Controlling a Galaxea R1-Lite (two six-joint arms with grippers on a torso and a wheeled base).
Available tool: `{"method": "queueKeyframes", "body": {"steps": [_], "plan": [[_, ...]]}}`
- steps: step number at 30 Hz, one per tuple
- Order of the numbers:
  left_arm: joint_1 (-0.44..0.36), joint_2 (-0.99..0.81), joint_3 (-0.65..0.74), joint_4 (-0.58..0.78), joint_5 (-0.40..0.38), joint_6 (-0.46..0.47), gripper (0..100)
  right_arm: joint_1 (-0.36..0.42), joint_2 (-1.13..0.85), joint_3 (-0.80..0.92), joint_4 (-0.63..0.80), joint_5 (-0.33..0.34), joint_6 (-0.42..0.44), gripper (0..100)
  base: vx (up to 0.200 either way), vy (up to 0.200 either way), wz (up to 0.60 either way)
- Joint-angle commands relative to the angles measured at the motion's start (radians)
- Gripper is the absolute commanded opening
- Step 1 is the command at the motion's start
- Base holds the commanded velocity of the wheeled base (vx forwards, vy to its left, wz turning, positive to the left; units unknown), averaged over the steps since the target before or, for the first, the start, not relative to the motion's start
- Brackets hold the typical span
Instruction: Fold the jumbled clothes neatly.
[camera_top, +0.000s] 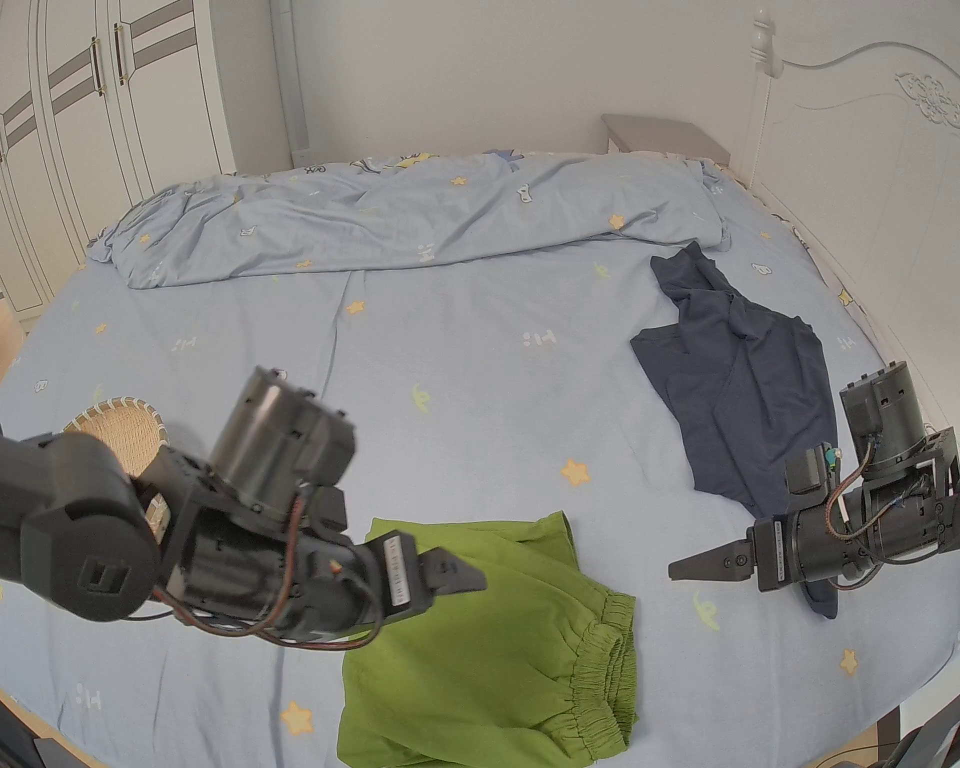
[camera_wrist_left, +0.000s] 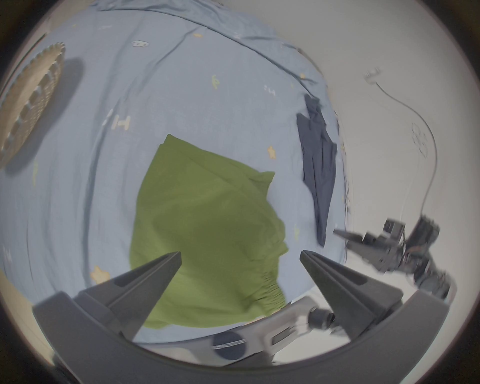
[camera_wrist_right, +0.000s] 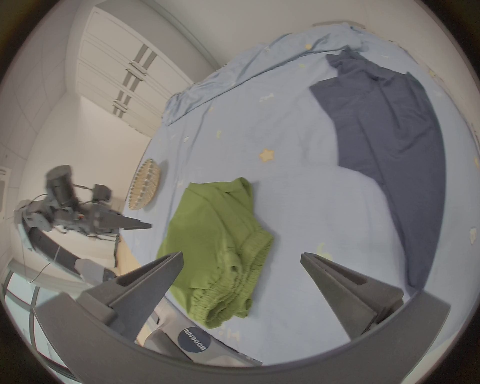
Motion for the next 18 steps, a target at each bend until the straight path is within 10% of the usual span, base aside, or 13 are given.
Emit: {"method": "queueKeyframes", "body": {"steps": [1,18], "plan": [[0.344,-0.046,0.382,-0.287,-0.325,0.377,100,0.111,0.097,-0.114,-0.003,0.129,0.014,100,0.000,0.000,0.00],[0.368,0.245,0.422,-0.488,-0.366,0.481,100,0.314,0.384,-0.153,-0.022,0.210,0.056,100,0.000,0.000,0.00]]}}
